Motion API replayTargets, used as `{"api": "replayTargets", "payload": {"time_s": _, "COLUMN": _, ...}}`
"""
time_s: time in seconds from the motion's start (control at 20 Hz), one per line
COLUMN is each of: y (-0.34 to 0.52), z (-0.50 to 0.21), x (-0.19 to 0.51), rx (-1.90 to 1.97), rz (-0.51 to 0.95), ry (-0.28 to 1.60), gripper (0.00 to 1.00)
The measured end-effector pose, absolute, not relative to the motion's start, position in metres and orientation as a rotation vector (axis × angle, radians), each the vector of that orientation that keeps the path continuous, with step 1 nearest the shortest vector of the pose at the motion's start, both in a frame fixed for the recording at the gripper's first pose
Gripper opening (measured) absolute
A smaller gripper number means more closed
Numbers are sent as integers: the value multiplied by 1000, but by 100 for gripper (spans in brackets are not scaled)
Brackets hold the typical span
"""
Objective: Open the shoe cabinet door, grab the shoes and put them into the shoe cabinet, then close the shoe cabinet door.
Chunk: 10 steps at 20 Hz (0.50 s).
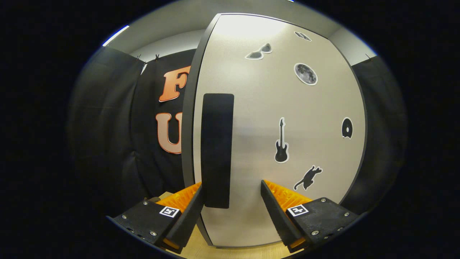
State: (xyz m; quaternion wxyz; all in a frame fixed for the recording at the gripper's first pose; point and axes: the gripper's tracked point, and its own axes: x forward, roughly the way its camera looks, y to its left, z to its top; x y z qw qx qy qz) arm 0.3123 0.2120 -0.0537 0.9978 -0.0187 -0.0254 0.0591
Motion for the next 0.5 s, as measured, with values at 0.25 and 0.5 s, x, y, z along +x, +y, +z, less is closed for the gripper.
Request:
{"api": "replayTargets", "payload": {"time_s": 0.25, "y": 200, "z": -47, "x": 258, "rx": -18, "rz": 112, "ry": -49, "gripper": 94}}
{"api": "replayTargets", "payload": {"time_s": 0.5, "y": 165, "z": -35, "x": 188, "rx": -42, "rz": 84, "ry": -24, "gripper": 94}}
